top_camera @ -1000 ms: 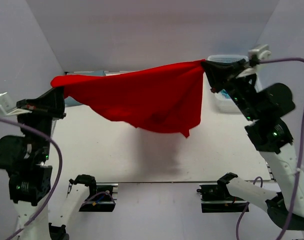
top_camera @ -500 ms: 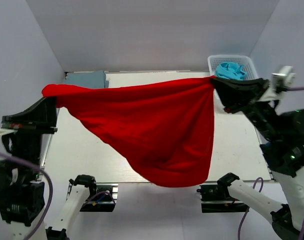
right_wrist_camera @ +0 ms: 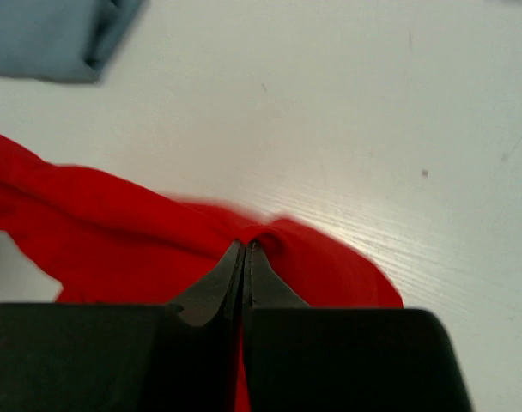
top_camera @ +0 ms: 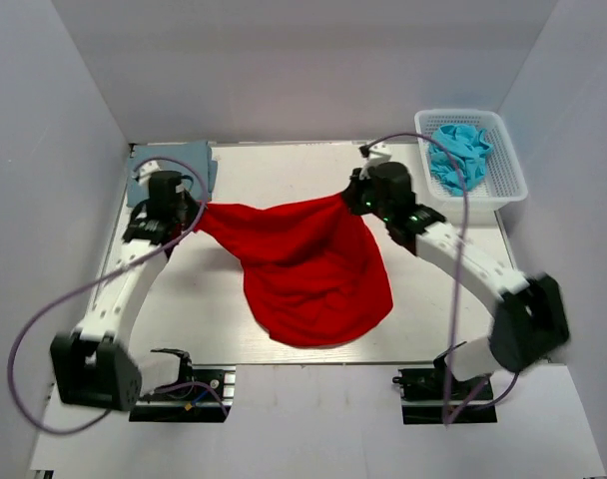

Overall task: Fold and stack the t-shirts
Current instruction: Flatten out the tshirt

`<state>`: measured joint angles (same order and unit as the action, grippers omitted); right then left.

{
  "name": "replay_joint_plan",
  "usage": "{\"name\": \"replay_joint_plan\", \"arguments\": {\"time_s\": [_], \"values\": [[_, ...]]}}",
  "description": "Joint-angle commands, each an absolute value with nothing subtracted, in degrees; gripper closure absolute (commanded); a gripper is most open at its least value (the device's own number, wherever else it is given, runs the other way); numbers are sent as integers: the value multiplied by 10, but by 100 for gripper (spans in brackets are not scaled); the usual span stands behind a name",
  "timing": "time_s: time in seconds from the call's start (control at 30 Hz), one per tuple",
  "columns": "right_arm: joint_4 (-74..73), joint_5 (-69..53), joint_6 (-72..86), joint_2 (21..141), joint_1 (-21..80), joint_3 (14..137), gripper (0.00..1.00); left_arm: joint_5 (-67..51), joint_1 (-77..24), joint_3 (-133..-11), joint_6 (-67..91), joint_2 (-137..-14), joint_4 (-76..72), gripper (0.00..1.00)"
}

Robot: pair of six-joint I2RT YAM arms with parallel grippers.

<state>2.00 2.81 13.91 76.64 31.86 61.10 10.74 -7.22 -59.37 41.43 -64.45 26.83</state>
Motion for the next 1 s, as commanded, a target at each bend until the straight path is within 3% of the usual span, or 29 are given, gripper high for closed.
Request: {"name": "replay_joint_plan", "arguments": {"time_s": [0.0,0.1,0.2,0.23,0.33,0.37,0.4,0.47,0.63,0.77,0.97], "values": [[47,59,160,884,308,676,100,180,-69,-591,431,-707,239,100],[7,57,163,1044,297,790,100,195,-69,-607,437,-817,206,100],[-41,46,164,1110,283,903,100,177,-69,-664,432,-918,190,99],[-90,46,164,1167,280,930,100,177,-63,-712,424,-942,223,75],[-138,43,161,1203,276,1011,83,155,-63,-806,393,-1019,291,24],[-136,42,159,1200,276,1000,42,143,-63,-822,379,-1030,301,6],[-126,46,158,1184,274,990,10,142,-78,-847,363,-1037,310,0],[-105,54,159,1136,273,955,10,137,-83,-866,331,-1042,337,0],[-120,129,214,1030,265,826,10,-19,-96,-818,260,-957,290,0],[-178,171,297,871,254,701,10,-198,-131,-751,235,-883,204,0],[-242,174,385,642,236,484,10,-282,-221,-747,222,-916,186,0]]}}
